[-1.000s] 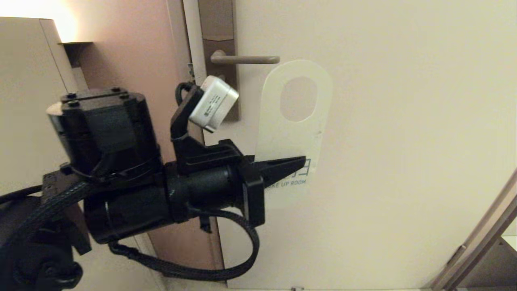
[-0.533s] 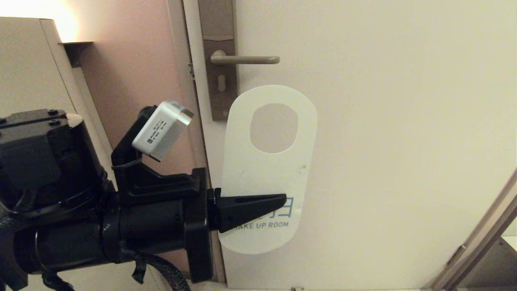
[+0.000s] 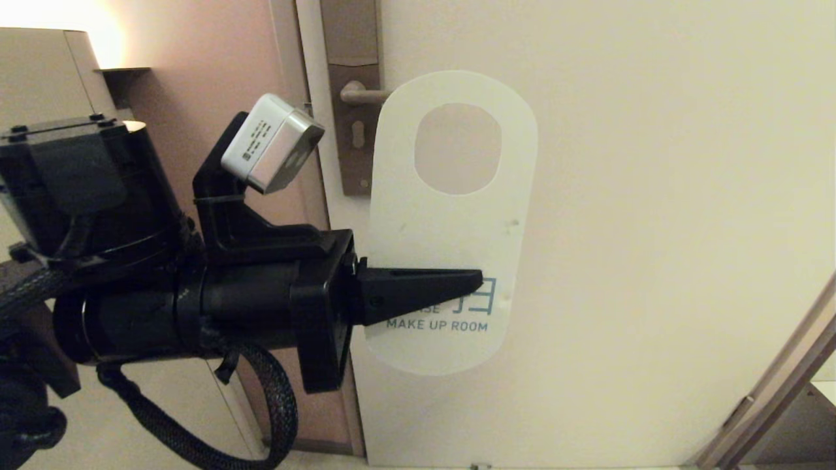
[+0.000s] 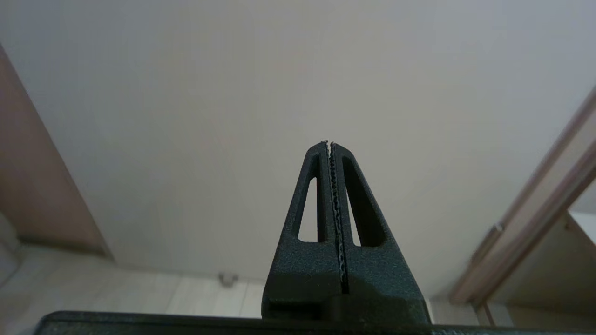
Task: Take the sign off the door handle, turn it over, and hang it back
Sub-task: Hand it to the other hand
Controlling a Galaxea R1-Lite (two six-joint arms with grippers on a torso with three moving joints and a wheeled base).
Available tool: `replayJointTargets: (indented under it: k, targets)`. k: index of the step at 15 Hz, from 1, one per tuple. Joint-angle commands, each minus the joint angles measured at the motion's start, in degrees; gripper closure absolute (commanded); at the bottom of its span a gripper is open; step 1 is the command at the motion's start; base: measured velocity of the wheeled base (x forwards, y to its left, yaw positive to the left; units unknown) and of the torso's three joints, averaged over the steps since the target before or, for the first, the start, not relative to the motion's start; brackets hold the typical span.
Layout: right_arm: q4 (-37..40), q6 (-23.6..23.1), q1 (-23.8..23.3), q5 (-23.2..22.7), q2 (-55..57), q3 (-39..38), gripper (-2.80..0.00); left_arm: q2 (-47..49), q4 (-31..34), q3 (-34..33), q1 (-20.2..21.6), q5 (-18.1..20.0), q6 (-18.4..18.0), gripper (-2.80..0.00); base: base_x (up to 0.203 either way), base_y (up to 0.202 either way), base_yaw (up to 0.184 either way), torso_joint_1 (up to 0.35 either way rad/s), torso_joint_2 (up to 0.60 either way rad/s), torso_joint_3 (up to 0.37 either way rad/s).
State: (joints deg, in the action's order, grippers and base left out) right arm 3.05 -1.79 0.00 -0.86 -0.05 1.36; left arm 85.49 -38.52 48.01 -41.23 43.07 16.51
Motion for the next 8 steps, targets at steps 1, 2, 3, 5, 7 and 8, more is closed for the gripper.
replayJointTargets:
  k: [1, 2, 3, 5, 7, 8]
  targets:
    - [3.46, -0.13, 0.0, -0.73, 0.17, 2.67, 0.0, 4.07, -0.22, 2.52, 2.21, 2.9, 0.1, 0.0, 0.0, 0.0, 0.0, 0.0, 0.0, 0.0]
    - [4.92, -0.09, 0.0, -1.92, 1.22, 4.7, 0.0, 5.54, -0.26, 3.74, 2.78, 3.9, 0.1, 0.0, 0.0, 0.0, 0.0, 0.0, 0.0, 0.0]
    - [5.76, -0.07, 0.0, -2.83, 3.47, 6.58, 0.0, 6.98, -0.35, 5.19, 2.93, 4.36, 0.09, 0.0, 0.0, 0.0, 0.0, 0.0, 0.0, 0.0]
    - [5.9, 0.01, 0.65, -3.59, 10.84, 10.5, 0.0, 10.0, -0.55, 8.43, 2.76, 4.9, 0.03, 0.0, 0.0, 0.0, 0.0, 0.0, 0.0, 0.0]
    - [4.27, 0.14, 2.67, -3.91, 20.39, 14.81, 0.0, 12.8, -0.58, 11.94, 2.58, 6.53, 0.1, 0.0, 0.0, 0.0, 0.0, 0.0, 0.0, 0.0]
    - [2.64, 0.18, 3.68, -4.42, 26.26, 17.18, 0.0, 14.37, -0.63, 13.72, 2.54, 7.57, 0.1, 0.0, 0.0, 0.0, 0.0, 0.0, 0.0, 0.0]
